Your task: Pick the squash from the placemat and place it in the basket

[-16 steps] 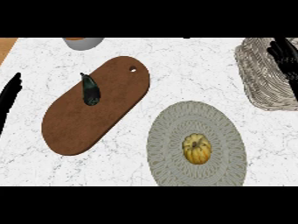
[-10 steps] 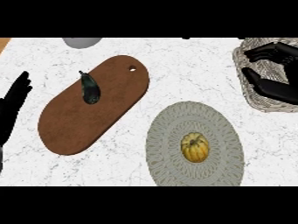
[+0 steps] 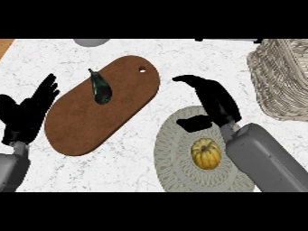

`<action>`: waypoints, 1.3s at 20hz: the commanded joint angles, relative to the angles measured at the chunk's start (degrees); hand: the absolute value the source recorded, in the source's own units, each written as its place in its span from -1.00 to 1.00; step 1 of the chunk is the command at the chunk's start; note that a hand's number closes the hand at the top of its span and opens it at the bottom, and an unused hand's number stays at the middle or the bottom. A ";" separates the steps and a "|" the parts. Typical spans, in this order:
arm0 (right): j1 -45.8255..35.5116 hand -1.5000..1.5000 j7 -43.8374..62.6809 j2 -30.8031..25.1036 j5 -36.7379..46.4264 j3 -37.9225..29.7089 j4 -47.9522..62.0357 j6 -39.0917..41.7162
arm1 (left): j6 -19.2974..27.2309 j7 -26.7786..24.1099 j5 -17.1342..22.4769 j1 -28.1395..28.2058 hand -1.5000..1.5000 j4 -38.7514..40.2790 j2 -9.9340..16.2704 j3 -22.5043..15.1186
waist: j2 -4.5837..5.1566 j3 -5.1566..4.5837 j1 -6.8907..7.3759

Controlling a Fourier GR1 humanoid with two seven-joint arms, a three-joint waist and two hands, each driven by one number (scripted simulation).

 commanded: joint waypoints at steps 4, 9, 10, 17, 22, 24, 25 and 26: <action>-14.56 -1.00 27.27 18.27 12.15 5.58 13.36 -3.04 | 0.75 1.31 -0.14 -1.16 0.00 1.11 -1.51 -0.08 | -0.29 0.07 -0.50; -28.14 -1.00 45.03 18.09 9.99 3.58 20.77 16.01 | -0.09 2.54 0.99 -0.94 0.00 0.82 -0.94 0.60 | -0.69 -0.15 0.19; -30.04 -1.00 46.52 16.41 11.53 4.67 22.83 18.93 | 0.12 2.38 0.35 -0.88 0.00 0.20 -0.97 0.06 | -0.77 -0.15 0.13; -44.74 -1.00 55.13 16.19 7.60 -0.64 34.11 34.22 | 0.62 1.38 0.17 -1.48 0.00 2.09 -1.61 0.82 | -0.80 -0.11 -1.34; -48.60 -1.00 54.32 16.53 -0.71 -7.33 43.25 40.72 | 0.30 2.46 0.10 -1.43 0.00 1.40 -0.52 1.25 | -0.76 0.00 -1.63; -51.24 -1.00 55.56 17.07 -2.89 -9.24 45.34 41.48 | 0.23 2.16 0.59 -0.47 0.00 1.37 -0.57 1.87 | -0.92 0.05 -1.72; -51.56 -1.00 57.06 18.67 -4.21 -9.86 46.18 41.08 | -1.14 1.31 1.14 0.20 0.00 1.60 -0.41 1.89 | -1.03 0.03 -1.87; -52.40 -1.00 57.32 18.08 -4.63 -10.55 46.42 41.28 | 0.03 1.19 0.46 1.01 0.00 1.15 -0.63 1.93 | -1.21 0.10 -2.36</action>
